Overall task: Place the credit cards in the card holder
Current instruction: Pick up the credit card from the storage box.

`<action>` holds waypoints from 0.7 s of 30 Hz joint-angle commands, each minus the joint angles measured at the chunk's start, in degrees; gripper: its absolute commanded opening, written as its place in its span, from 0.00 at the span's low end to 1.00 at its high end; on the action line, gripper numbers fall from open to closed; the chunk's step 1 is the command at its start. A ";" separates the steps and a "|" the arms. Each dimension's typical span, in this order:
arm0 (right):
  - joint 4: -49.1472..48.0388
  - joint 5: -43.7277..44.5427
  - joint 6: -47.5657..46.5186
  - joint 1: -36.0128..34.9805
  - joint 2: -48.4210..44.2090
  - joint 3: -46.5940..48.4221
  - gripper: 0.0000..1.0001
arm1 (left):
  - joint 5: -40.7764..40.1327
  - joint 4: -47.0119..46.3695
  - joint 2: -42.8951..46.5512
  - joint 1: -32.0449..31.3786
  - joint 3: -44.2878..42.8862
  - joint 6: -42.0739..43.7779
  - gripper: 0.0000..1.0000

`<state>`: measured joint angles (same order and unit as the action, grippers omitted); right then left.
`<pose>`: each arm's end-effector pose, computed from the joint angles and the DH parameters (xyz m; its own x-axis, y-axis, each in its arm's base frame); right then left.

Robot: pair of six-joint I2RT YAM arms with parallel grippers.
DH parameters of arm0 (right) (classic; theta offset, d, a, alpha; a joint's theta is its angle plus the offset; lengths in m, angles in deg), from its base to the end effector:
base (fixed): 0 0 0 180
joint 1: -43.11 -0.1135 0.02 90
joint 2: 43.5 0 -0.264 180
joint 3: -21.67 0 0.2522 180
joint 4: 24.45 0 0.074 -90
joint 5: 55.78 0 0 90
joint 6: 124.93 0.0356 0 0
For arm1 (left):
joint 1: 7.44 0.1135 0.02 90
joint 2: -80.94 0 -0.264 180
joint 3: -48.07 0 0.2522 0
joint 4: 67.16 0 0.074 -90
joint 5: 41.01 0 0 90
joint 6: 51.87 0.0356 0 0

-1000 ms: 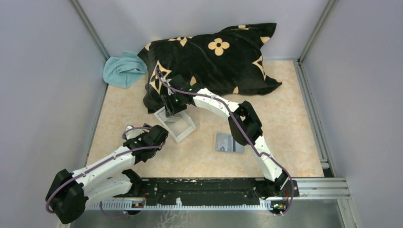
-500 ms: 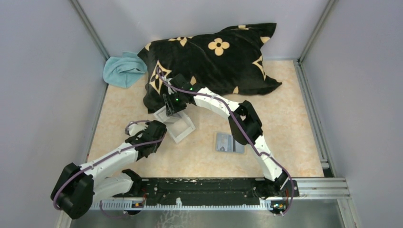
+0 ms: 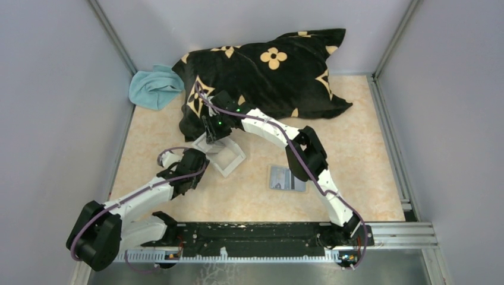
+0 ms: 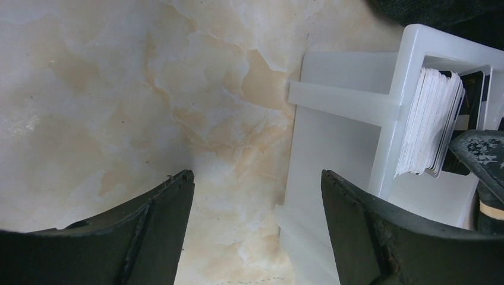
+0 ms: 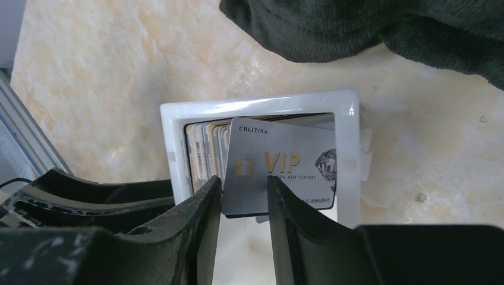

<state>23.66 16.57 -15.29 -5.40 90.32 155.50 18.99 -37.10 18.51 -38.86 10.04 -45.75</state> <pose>0.3411 0.4020 0.2237 -0.7494 -0.3639 -0.5531 -0.6329 0.6391 0.4370 0.1701 -0.0830 0.1580 -0.2763 -0.8403 -0.4665 -0.6687 0.5167 -0.5346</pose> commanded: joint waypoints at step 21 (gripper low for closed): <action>2.47 -0.84 -1.69 -0.91 1.59 7.57 0.27 | 2.84 -3.83 -2.33 2.12 -0.12 3.15 0.84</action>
<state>26.22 16.44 -16.04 -5.81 92.11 160.39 20.72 -40.21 17.22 -37.18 10.04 -43.37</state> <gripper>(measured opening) 0.280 0.843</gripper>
